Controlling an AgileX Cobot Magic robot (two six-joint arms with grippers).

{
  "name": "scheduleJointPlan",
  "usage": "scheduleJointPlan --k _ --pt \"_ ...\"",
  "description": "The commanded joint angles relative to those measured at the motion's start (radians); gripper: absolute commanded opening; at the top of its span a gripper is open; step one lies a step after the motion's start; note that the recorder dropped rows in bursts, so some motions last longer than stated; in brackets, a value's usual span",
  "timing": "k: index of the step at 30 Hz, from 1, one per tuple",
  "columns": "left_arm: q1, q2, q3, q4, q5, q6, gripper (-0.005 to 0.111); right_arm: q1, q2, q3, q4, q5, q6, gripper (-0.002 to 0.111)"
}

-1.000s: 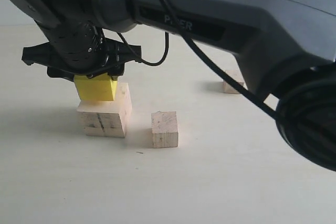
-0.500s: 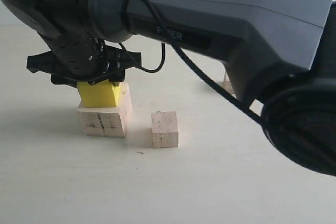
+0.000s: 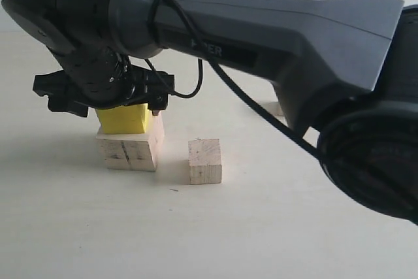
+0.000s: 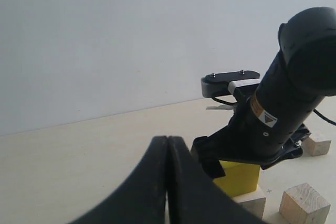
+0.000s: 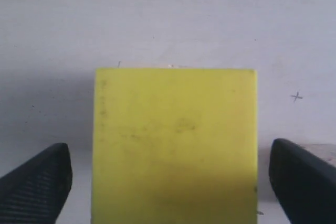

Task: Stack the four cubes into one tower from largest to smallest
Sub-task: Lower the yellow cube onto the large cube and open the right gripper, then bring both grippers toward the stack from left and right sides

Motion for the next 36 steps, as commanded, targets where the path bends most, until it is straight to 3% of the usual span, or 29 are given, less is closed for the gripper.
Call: scheduleJointPlan --k 1,6,15,20,26,31,36 --pt "-0.001 -0.005 0.003 0.004 -0.008 -0.002 0.000 0.001 -0.027 -0.003 -0.008 -0.002 0.002 0.098" --pt "-0.001 -0.003 0.003 0.006 0.001 -0.002 0.000 0.001 -0.098 -0.003 -0.058 -0.002 -0.065 0.098" --pt "-0.001 0.102 0.005 0.009 0.026 -0.073 0.000 0.001 -0.306 -0.003 -0.092 -0.002 -0.384 0.098" --pt "-0.001 0.305 -0.021 0.009 0.051 -0.198 0.000 -0.004 -0.400 0.032 -0.118 -0.002 -0.494 0.098" --pt "0.007 0.645 -0.085 0.007 0.065 -0.318 0.000 -0.070 -0.533 0.261 -0.169 -0.002 -0.506 0.093" --pt "0.090 0.913 -0.160 -0.073 0.044 -0.321 0.000 -0.153 -0.664 0.507 -0.163 -0.012 -0.520 0.087" --pt "0.256 1.122 -0.234 -0.367 -0.045 -0.029 0.000 -0.222 -0.799 0.701 -0.144 -0.136 -0.542 0.080"
